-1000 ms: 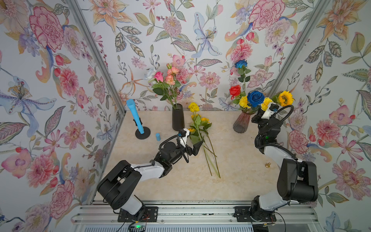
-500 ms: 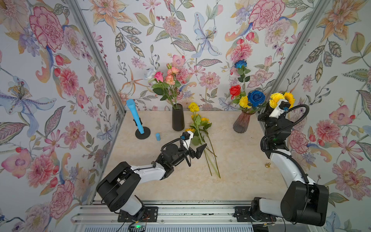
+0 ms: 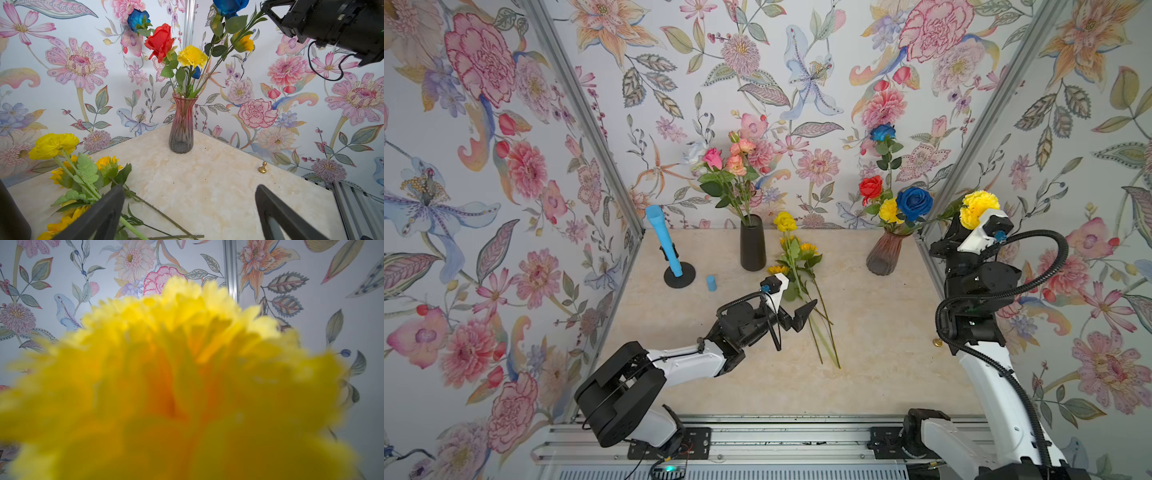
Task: Pick out yellow flowers from the vase
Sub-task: Pick up the flower from the vase.
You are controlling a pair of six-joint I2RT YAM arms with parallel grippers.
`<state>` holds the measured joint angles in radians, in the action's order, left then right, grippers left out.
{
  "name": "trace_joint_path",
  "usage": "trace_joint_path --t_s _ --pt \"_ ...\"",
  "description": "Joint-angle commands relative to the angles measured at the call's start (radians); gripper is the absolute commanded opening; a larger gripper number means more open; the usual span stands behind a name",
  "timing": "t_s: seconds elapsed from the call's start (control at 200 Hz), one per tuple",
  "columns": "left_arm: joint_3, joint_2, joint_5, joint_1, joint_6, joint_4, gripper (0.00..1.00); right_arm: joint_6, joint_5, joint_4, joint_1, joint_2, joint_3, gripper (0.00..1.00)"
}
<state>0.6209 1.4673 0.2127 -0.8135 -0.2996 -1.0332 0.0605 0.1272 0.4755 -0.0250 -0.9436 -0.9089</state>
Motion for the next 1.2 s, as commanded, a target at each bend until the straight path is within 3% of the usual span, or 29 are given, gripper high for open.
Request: trace_joint_path --t_s 0.0,0.305,0.726,1.011,1.196 --pt "0.0 -0.028 -0.033 -0.012 0.048 -0.004 1.0 -0.03 0.075 -0.102 0.024 0.085 -0.012 0.0" --pt "0.018 -0.013 -0.074 -0.049 0.111 0.01 1.0 -0.027 0.131 -0.252 0.083 0.218 -0.012 0.0" --pt "0.047 0.037 -0.073 -0.082 0.142 -0.012 1.0 0.027 0.119 -0.479 0.129 0.206 -0.102 0.0" --pt "0.036 0.066 -0.013 -0.091 0.139 -0.076 1.0 0.109 0.012 -0.791 0.197 0.174 -0.151 0.0" --pt "0.05 0.072 0.034 -0.12 0.144 -0.093 1.0 0.163 -0.19 -0.874 0.246 0.145 -0.16 0.0"
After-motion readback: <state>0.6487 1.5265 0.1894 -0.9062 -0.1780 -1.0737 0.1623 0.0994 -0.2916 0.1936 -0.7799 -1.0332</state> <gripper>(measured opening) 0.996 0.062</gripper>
